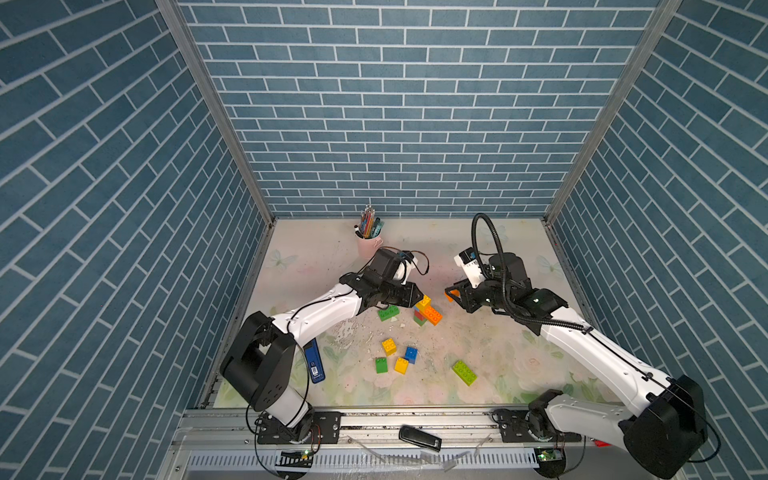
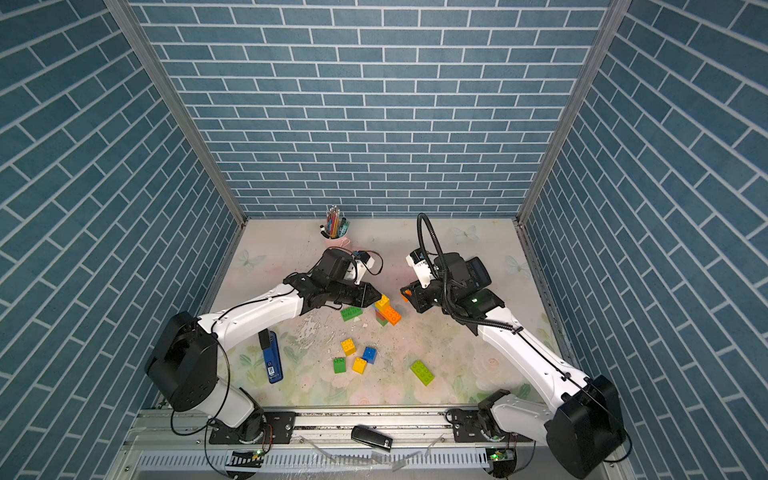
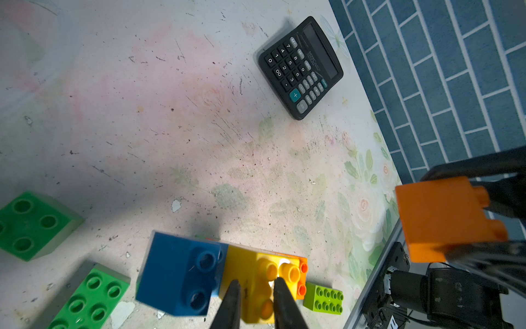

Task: Assemble a fork with lego
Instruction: Assemble the lego brick with the lego brick.

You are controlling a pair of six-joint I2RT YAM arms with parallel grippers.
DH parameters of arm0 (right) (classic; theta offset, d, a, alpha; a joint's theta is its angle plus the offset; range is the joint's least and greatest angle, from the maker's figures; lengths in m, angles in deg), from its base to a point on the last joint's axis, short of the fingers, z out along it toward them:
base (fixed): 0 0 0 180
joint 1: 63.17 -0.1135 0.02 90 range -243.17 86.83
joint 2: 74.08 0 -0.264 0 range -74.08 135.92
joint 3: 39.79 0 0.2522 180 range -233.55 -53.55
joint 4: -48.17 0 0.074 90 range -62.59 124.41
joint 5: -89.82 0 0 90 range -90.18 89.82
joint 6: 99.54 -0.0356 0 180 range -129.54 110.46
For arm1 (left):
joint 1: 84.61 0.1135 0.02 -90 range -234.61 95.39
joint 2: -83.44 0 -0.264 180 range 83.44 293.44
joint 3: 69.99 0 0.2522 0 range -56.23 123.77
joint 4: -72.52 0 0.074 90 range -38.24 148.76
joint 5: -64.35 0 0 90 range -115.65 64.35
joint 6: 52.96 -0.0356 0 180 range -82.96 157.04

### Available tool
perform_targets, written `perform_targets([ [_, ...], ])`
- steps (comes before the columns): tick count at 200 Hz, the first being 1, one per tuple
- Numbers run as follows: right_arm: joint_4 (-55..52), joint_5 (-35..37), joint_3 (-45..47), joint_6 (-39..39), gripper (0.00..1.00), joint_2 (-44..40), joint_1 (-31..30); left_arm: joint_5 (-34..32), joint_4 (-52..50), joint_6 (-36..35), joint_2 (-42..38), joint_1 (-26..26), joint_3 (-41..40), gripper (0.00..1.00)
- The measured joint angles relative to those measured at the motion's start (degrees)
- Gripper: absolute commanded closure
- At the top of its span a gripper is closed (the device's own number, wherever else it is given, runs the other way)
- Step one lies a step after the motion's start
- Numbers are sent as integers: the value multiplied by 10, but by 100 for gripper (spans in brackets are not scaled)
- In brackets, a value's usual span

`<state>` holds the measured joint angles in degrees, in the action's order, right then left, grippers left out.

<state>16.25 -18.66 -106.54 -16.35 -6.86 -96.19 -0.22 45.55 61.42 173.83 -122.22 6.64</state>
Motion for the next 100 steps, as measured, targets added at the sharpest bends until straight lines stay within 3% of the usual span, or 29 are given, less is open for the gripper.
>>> perform_targets([
  [52,-42,3,-7,38,100,-2,-20,2,1,0,0,2,-4,77],
  [100,-87,51,-7,58,100,-3,-69,4,1,0,1,2,-4,77],
])
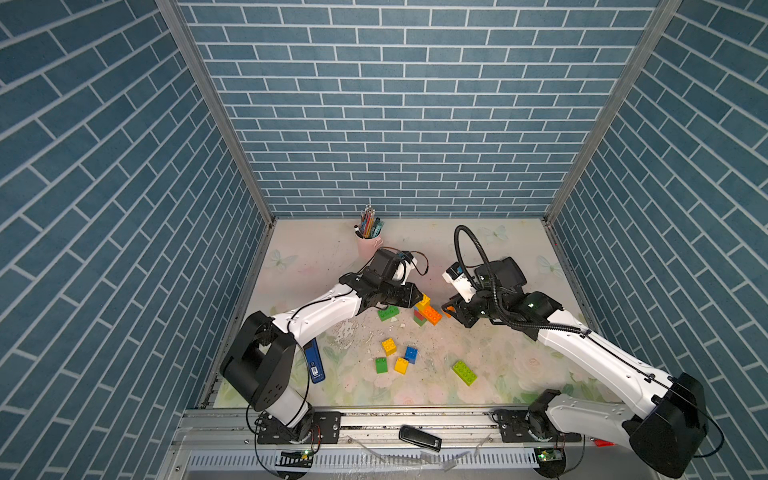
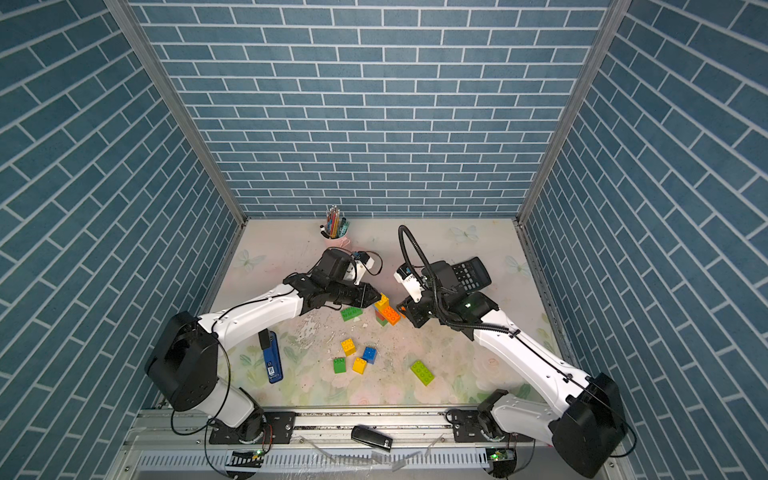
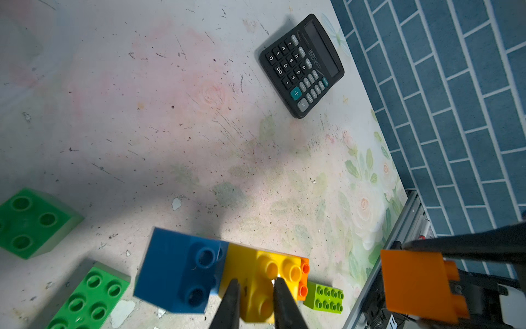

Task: Assemble a fork with lego
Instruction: Assemble the lego brick with the lego brick.

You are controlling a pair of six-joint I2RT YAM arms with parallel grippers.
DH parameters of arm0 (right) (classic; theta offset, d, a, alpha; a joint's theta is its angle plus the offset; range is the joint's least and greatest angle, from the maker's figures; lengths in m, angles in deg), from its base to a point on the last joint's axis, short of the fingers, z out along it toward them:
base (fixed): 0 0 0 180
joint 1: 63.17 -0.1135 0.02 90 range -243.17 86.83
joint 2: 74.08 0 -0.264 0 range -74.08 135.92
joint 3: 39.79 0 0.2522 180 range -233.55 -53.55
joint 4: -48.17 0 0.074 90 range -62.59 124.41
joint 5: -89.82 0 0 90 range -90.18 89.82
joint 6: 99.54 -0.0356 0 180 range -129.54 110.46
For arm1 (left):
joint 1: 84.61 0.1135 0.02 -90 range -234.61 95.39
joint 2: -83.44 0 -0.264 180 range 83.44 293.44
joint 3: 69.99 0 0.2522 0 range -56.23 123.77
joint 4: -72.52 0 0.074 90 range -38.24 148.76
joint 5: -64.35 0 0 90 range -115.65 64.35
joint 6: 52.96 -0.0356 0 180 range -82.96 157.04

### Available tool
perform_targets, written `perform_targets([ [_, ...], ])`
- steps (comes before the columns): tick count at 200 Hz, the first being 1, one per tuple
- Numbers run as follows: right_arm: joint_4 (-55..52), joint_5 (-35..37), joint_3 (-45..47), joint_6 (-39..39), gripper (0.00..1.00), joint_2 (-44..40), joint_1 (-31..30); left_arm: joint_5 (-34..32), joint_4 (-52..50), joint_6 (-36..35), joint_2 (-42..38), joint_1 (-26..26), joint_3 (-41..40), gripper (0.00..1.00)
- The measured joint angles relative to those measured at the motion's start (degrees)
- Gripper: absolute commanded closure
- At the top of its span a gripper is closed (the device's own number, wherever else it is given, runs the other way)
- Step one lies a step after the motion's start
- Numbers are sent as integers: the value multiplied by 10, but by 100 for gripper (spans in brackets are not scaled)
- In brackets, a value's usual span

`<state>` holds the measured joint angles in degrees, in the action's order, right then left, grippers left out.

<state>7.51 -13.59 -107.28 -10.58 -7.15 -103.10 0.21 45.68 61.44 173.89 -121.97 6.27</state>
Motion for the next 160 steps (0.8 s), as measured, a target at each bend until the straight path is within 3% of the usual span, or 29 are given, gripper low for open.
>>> perform_targets([
  [160,99,7,17,-22,100,85,-22,2,0,0,0,0,0,78],
])
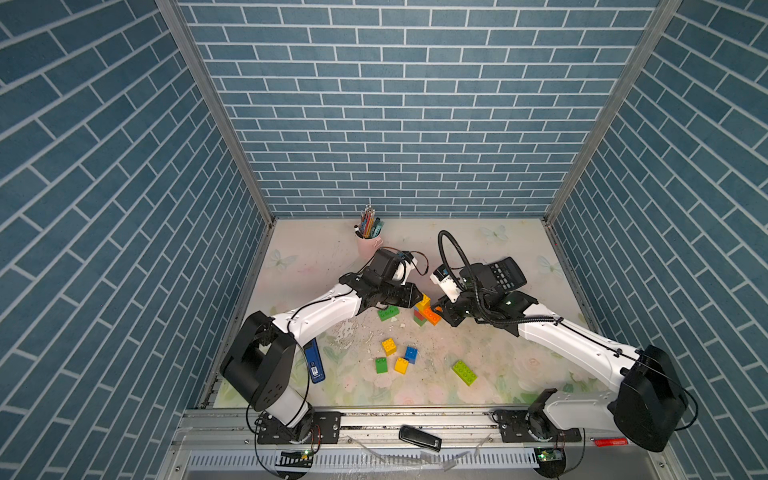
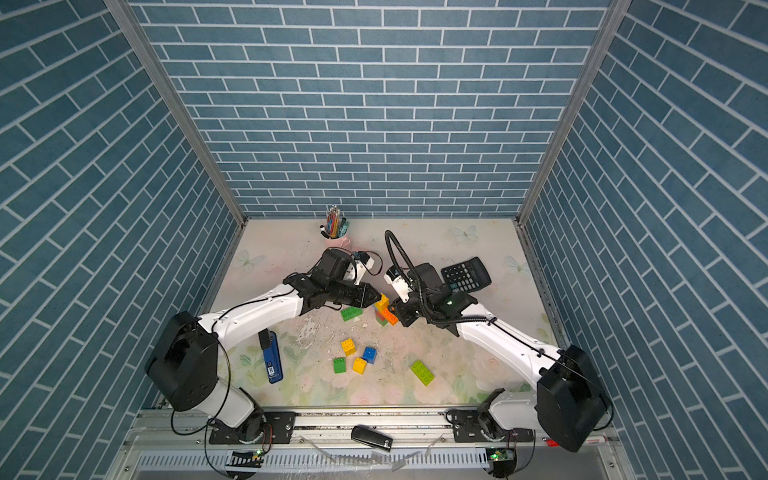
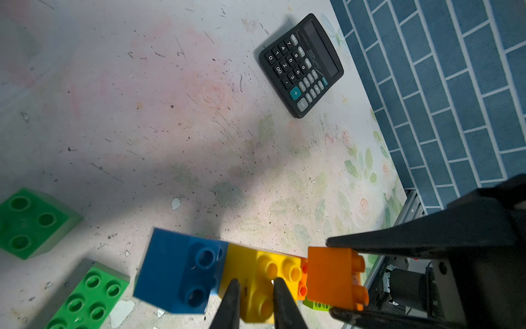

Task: Assemble a fork with lego
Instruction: Assemble the lego brick with the lego brick.

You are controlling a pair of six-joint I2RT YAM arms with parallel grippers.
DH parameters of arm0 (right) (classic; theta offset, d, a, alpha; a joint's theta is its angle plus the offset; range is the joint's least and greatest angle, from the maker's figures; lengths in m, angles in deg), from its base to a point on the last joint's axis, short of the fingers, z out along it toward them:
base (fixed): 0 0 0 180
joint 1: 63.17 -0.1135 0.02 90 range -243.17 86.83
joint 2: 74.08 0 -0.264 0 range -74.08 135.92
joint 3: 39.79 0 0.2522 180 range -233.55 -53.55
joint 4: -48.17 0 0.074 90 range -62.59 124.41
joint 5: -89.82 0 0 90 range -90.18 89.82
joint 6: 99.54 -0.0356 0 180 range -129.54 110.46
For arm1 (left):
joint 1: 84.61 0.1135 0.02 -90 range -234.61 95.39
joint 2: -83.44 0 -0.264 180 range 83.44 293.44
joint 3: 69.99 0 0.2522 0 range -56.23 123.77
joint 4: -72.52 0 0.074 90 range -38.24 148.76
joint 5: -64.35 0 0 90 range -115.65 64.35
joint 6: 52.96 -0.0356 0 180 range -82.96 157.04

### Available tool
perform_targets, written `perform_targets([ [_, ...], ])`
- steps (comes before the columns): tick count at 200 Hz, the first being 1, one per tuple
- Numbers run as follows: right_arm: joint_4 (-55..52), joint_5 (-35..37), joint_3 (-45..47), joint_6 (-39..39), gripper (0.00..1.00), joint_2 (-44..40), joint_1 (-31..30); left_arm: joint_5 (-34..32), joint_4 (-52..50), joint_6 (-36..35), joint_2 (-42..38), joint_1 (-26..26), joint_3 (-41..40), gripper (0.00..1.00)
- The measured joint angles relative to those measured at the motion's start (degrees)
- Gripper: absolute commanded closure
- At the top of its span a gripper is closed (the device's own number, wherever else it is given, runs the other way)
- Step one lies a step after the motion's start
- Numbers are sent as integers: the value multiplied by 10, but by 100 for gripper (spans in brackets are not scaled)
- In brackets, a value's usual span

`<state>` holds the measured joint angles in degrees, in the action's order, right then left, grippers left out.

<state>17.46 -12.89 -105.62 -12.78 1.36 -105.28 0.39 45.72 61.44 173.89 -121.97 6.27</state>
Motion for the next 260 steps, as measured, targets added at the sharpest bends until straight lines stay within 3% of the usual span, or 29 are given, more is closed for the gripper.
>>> perform_targets([
  [260,2,0,1,1,100,31,-8,2,0,6,0,0,0,78],
])
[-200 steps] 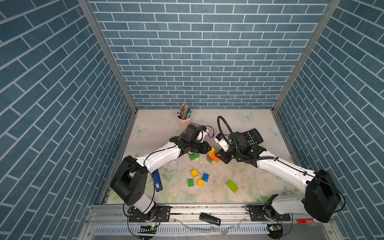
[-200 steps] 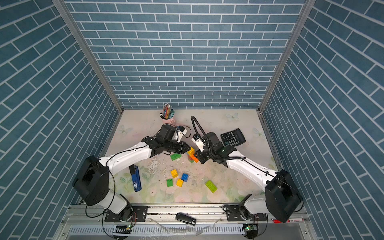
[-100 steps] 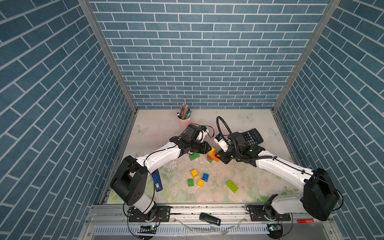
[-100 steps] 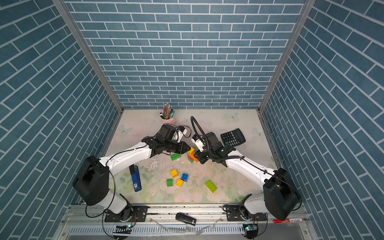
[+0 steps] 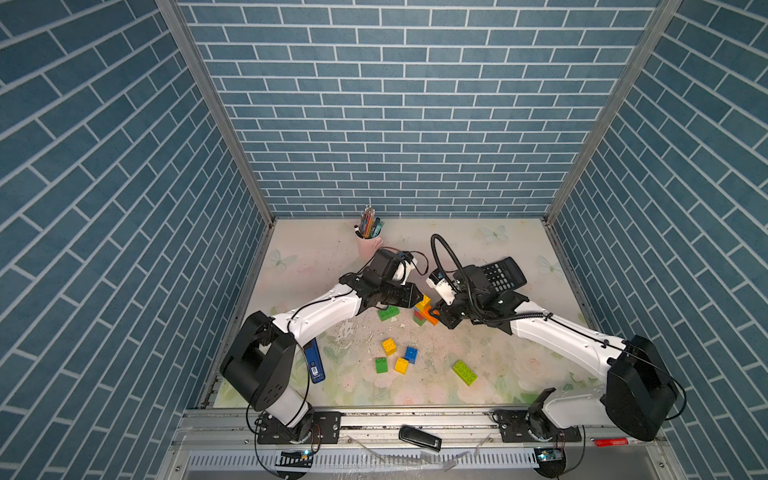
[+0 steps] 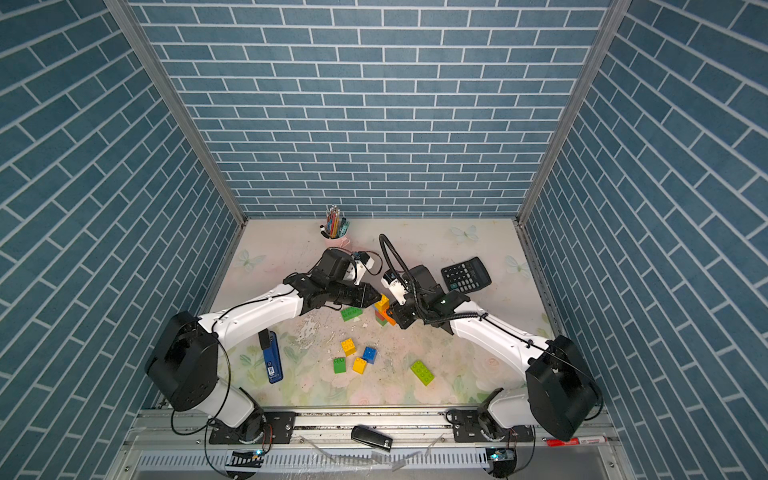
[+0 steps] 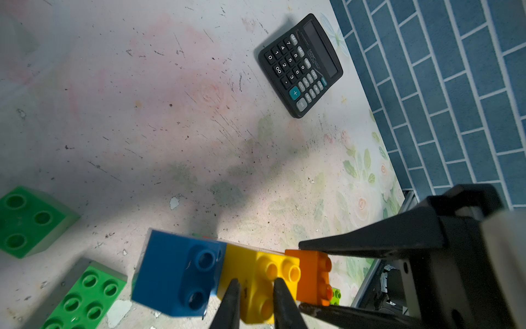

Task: Assemble a fork with lego
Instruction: Assemble the lego brick with the lego brick.

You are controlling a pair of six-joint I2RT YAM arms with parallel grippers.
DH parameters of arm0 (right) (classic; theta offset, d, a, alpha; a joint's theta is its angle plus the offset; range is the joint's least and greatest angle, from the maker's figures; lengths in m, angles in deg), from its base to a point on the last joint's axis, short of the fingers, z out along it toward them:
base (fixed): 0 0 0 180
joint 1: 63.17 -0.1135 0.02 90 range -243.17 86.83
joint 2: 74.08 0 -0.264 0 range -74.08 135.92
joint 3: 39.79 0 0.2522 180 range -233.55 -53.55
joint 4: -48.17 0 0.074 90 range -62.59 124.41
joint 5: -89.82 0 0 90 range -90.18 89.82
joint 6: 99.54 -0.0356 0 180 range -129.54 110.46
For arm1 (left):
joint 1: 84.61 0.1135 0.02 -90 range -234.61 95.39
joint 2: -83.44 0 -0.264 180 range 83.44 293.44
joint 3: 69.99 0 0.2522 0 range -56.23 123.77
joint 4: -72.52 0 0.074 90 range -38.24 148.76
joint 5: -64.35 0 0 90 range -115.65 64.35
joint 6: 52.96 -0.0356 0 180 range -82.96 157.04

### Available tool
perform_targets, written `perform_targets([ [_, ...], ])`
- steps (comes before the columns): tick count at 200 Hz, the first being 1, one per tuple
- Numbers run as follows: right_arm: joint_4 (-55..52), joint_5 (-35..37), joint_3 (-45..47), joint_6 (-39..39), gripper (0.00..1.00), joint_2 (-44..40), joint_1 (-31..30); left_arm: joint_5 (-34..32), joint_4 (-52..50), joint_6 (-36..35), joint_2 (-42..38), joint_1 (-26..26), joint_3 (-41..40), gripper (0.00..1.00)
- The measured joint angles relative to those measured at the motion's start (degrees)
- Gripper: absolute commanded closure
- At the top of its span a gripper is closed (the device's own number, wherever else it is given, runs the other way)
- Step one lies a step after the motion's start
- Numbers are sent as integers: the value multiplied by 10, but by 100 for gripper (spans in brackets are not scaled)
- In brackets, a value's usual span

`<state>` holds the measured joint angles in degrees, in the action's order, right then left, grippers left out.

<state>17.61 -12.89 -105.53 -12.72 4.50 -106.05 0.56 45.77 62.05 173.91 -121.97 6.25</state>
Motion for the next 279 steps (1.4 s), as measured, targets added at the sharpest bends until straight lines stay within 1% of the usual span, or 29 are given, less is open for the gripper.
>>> perform_targets([
  [131,8,-4,6,7,100,-2,-3,0,0,0,0,0,0,78],
  [279,19,39,12,6,100,-1,-24,0,2,1,0,0,-1,78],
])
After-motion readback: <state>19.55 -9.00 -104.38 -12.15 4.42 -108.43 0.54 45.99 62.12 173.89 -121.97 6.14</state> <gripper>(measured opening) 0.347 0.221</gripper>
